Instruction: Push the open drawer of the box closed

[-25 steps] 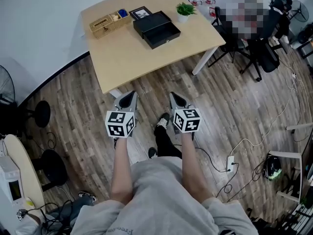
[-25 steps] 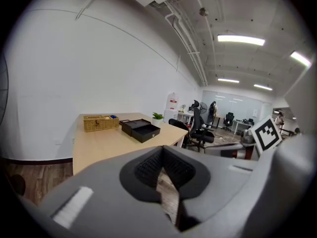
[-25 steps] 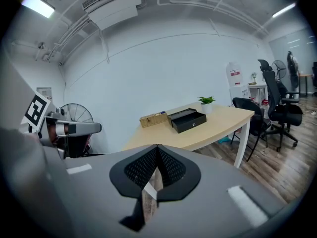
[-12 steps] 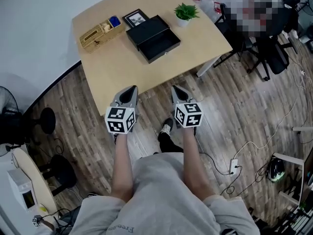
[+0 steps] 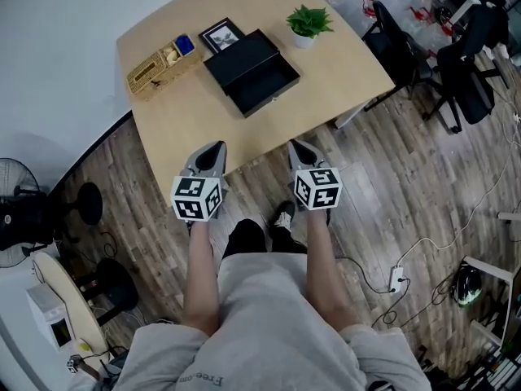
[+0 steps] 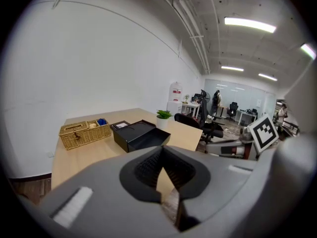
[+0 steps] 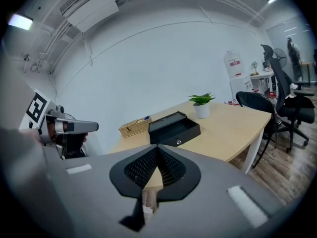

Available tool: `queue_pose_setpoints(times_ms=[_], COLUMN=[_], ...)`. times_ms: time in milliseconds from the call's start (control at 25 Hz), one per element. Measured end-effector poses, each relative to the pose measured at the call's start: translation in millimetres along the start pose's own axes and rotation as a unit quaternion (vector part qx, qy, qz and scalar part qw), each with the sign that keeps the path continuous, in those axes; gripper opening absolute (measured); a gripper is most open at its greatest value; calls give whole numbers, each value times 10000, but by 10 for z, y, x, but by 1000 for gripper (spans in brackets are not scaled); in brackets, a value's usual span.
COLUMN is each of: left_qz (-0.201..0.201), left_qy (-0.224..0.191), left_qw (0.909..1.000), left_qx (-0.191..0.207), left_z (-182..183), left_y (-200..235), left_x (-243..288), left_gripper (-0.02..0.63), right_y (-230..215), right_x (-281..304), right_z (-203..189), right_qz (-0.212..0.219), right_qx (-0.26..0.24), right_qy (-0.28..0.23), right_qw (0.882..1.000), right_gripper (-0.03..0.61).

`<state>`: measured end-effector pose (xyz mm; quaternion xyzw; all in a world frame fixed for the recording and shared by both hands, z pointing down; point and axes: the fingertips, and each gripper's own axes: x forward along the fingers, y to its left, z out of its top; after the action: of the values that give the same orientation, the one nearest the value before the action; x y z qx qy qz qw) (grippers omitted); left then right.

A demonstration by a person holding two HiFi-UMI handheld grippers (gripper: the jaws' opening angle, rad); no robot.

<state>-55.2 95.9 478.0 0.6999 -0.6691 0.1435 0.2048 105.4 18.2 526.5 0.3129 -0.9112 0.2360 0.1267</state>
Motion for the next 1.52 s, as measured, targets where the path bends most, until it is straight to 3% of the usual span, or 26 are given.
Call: queue_pose_setpoints(times_ms=[400, 680, 880, 1520], left_qz=[-308, -555, -705, -1017], left_qy=[303, 239, 210, 301], left_qw=[9990, 9980, 9971, 9942], left_qx=[117, 185, 181, 171], left_z=[-55, 169, 356, 760], left_y=[-141, -81, 27, 906], left_x=[380, 708, 995, 1900], left_gripper=[52, 52, 52, 52], right_y=[-246, -398, -435, -543], right_x=[-73, 42, 228, 1202], right_z=[-259, -129, -29, 334], right_qz=[-113, -174, -213, -524], right_qx=[341, 579, 473, 340], right_qy=[83, -16, 151, 448], right_qw=[9993, 9982, 9985, 9970], right_gripper=[0, 0, 1, 2])
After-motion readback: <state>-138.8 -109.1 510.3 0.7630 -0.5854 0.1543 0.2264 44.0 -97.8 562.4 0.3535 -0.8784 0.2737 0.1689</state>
